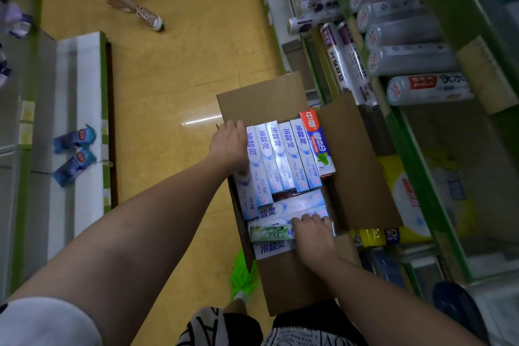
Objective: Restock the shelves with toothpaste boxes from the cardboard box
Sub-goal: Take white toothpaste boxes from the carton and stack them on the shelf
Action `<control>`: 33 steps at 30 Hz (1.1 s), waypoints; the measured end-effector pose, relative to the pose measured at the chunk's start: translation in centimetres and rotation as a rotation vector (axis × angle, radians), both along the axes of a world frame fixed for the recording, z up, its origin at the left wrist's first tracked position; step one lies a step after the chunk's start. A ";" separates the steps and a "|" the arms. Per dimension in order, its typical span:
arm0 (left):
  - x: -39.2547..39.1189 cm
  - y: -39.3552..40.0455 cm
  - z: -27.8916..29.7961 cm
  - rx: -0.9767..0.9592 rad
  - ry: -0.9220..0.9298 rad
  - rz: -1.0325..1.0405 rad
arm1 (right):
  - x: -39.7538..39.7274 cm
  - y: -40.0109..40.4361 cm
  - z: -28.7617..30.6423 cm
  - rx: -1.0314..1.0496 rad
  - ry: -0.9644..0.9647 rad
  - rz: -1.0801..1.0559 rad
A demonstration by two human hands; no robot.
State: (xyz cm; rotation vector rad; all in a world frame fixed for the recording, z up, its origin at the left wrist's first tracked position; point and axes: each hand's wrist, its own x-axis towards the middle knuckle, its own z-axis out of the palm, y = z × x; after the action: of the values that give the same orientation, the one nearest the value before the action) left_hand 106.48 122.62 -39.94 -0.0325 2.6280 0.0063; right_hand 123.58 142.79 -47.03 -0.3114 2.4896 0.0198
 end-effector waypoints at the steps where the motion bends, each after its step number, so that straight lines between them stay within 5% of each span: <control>1: 0.2 0.0 0.2 0.052 -0.018 0.039 | 0.0 0.0 0.4 0.005 0.004 -0.005; 11: 1.5 1.3 5.3 0.025 -0.222 -0.261 | 0.6 -1.1 5.7 0.014 0.111 -0.159; 16: 1.7 1.6 10.5 0.079 -0.105 -0.331 | 0.8 -2.0 9.1 -0.032 0.226 -0.286; 27: 2.8 -1.0 22.5 0.721 0.244 0.132 | 0.5 -3.5 19.3 -0.372 0.492 -0.610; 33: 4.1 -1.4 28.4 1.073 0.386 0.206 | 2.3 -3.2 26.6 -0.614 0.754 -0.844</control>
State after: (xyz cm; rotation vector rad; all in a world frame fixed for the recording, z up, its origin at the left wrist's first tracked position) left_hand 110.59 121.20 -11.53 0.0765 2.6119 1.5886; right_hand 125.84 139.56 -20.42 0.6453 3.0929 -1.1697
